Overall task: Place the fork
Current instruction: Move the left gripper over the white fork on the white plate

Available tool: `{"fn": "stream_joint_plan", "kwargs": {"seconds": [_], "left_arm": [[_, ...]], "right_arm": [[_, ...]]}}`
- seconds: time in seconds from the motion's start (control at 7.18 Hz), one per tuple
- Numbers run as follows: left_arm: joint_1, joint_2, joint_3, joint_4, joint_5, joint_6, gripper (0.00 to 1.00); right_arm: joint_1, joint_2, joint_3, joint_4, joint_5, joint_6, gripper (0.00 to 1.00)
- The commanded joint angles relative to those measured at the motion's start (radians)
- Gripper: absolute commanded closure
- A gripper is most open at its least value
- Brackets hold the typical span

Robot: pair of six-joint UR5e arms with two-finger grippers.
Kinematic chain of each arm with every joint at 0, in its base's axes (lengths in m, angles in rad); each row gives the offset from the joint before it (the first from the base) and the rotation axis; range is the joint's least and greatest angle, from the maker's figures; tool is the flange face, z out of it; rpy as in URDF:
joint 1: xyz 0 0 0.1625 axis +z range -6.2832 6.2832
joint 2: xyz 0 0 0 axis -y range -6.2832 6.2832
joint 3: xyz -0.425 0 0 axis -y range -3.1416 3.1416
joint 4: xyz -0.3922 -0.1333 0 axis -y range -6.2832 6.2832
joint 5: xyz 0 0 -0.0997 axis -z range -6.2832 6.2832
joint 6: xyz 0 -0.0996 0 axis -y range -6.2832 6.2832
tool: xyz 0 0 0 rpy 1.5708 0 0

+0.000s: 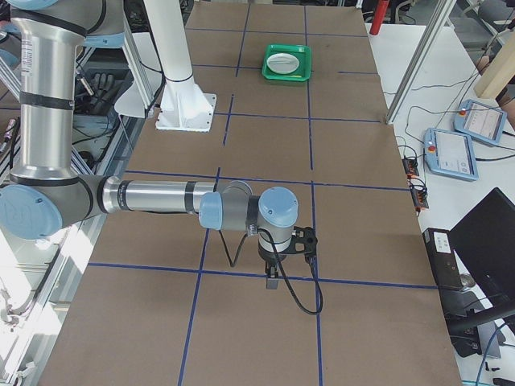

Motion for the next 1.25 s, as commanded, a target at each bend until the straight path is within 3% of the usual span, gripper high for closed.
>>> {"fn": "stream_joint_plan", "kwargs": {"seconds": [0.0,0.28,0.56,1.11], "left_arm": [[0.001,0.028,0.004,-0.012,0.003,0.012,0.00],[0.006,0.004,-0.021,-0.009,0.000,-0.065,0.00],[0.103,-0.028,-0.153,-0.015,0.000,-0.287,0.00],[0.383,-0.011,-0.192,-0.285,0.028,-0.660,0.00]], "right_arm": [[0.000,0.000,0.000,0.000,0.000,0.000,0.00],[0.000,0.000,0.000,0.000,0.000,0.001,0.00],[0.000,0.000,0.000,0.000,0.000,0.001,0.00],[0.000,0.000,0.000,0.000,0.000,0.000,0.00]]}}
